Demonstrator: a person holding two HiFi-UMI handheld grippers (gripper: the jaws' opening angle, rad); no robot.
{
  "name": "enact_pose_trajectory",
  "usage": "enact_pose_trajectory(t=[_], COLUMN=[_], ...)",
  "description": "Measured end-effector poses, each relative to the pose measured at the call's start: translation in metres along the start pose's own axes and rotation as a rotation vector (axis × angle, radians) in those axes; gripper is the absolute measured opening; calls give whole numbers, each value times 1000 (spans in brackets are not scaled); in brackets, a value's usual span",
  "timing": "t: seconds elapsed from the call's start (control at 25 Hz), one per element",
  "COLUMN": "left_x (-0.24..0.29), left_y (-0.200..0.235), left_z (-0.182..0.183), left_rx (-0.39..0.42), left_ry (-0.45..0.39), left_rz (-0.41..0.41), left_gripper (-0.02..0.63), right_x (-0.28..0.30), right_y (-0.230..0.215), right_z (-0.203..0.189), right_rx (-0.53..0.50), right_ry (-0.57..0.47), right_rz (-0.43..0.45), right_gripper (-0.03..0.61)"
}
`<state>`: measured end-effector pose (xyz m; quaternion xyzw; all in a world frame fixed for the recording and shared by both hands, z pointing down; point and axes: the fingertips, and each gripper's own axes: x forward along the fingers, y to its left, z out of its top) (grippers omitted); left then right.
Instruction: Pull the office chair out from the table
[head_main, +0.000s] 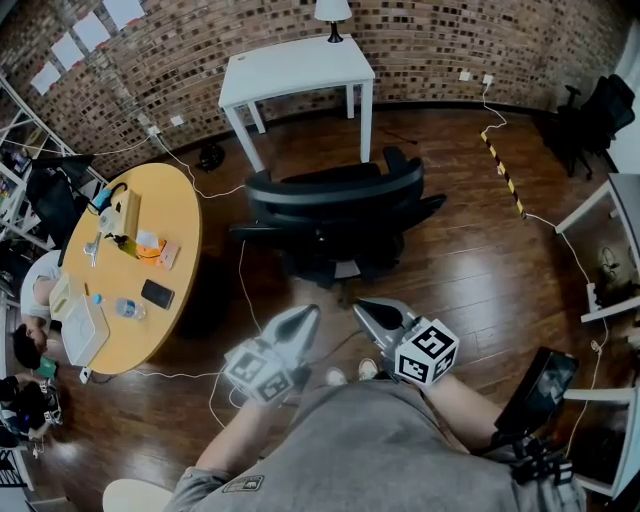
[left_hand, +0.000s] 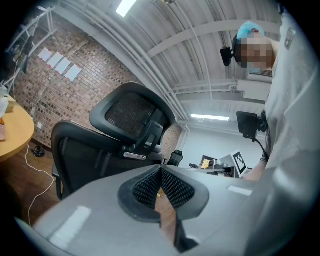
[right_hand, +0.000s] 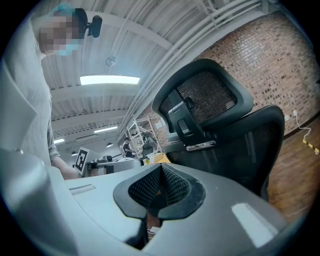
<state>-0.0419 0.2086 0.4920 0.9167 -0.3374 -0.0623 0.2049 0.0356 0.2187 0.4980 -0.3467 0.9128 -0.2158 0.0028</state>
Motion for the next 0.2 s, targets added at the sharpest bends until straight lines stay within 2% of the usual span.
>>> enact_pose_trajectory(t=[0.2], left_x=[0], left_y=[6], left_z=[1], left_rx=[-4], left_ry=[5], left_rz=[10], left_gripper=[2], right_x=[7], right_y=[0], right_z=[2], right_rx=[-12], right_ry=[3], right_rz=[10], right_gripper=[9])
